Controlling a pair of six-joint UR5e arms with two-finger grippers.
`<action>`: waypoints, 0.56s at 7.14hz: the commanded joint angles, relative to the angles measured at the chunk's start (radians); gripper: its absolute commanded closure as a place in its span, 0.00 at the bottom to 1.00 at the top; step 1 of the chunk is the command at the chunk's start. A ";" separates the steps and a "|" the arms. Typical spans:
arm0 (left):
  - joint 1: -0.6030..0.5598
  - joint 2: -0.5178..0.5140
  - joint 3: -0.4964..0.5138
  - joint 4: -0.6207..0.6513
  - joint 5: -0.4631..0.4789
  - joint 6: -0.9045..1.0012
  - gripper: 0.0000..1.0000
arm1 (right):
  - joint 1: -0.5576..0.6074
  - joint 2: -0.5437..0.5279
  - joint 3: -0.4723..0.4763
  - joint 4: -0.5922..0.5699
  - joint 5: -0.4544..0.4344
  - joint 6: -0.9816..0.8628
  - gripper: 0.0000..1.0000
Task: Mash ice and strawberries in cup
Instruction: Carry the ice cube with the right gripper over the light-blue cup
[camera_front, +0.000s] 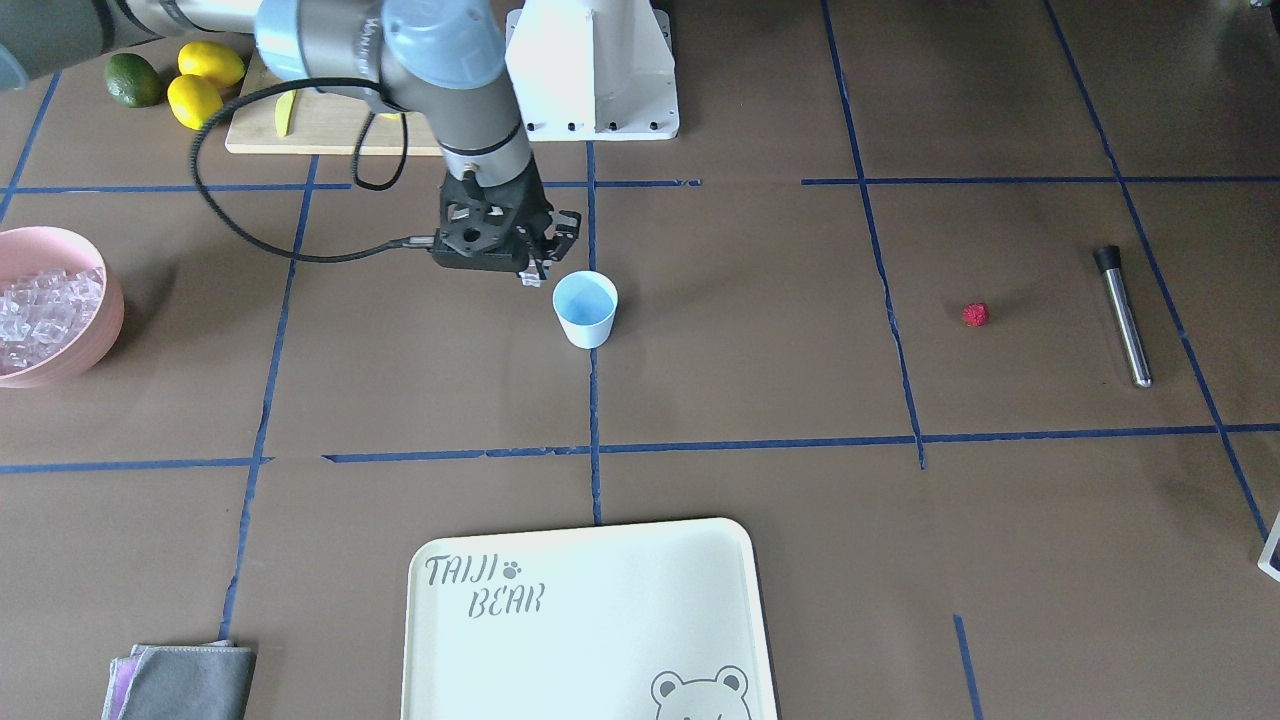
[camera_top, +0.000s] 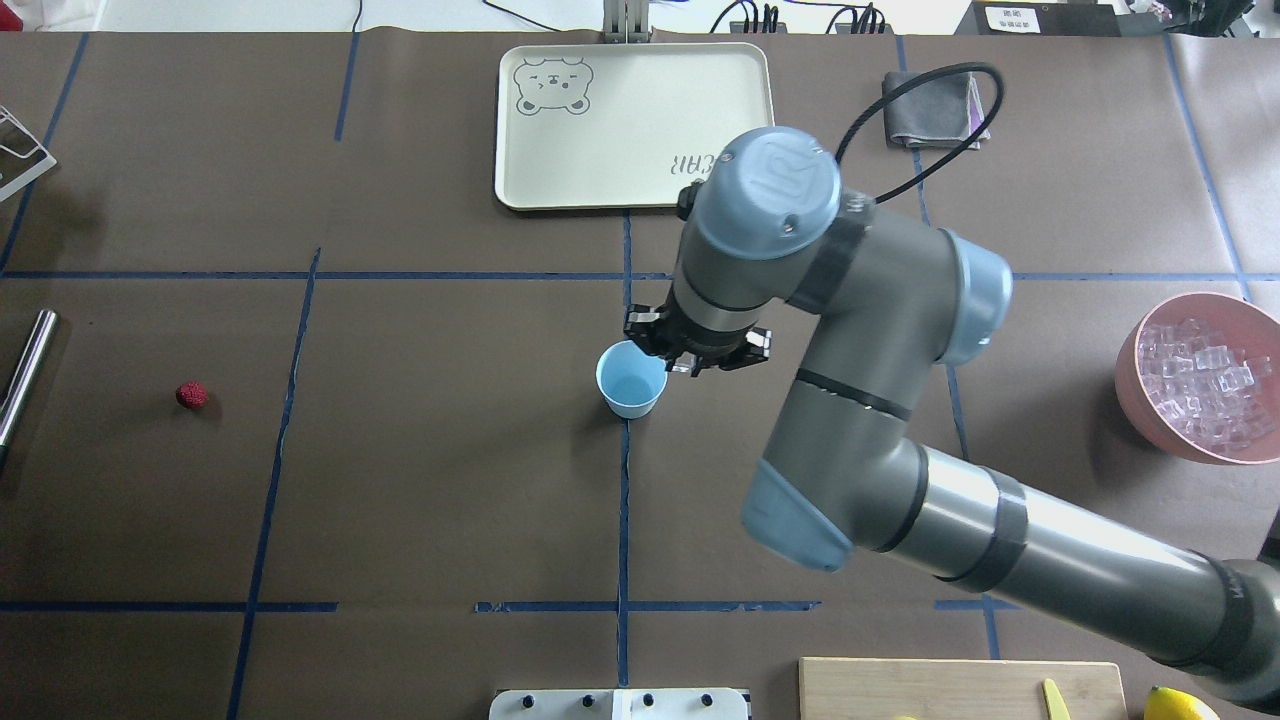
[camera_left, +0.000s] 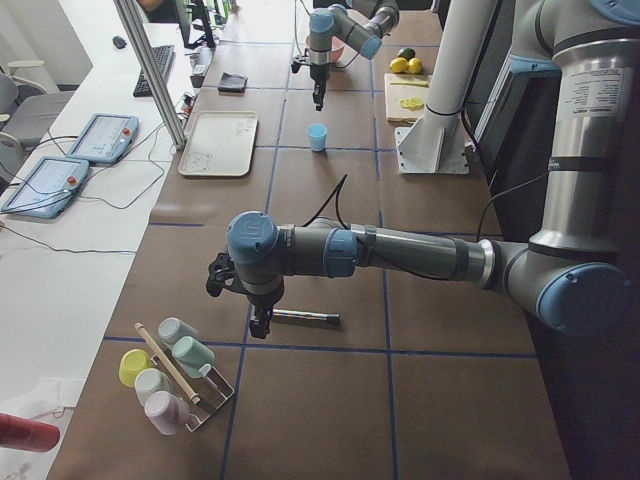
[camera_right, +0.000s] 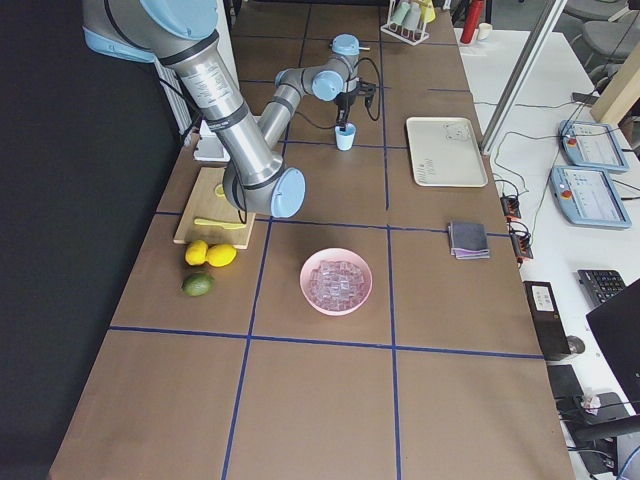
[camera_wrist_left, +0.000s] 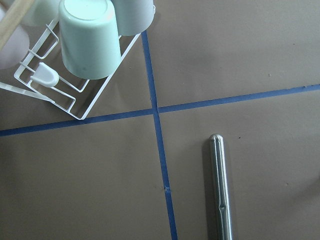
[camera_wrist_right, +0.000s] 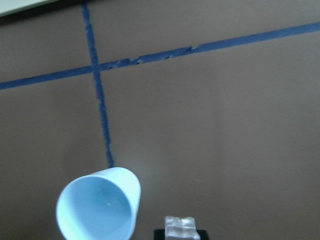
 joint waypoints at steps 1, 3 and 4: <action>0.000 0.000 0.003 0.000 0.000 0.000 0.00 | -0.042 0.051 -0.067 0.001 -0.051 0.022 0.98; 0.000 0.000 0.004 0.000 0.000 0.000 0.00 | -0.047 0.053 -0.069 0.001 -0.054 0.022 0.98; 0.000 0.000 0.004 0.000 0.000 0.000 0.00 | -0.048 0.061 -0.069 0.001 -0.066 0.022 0.98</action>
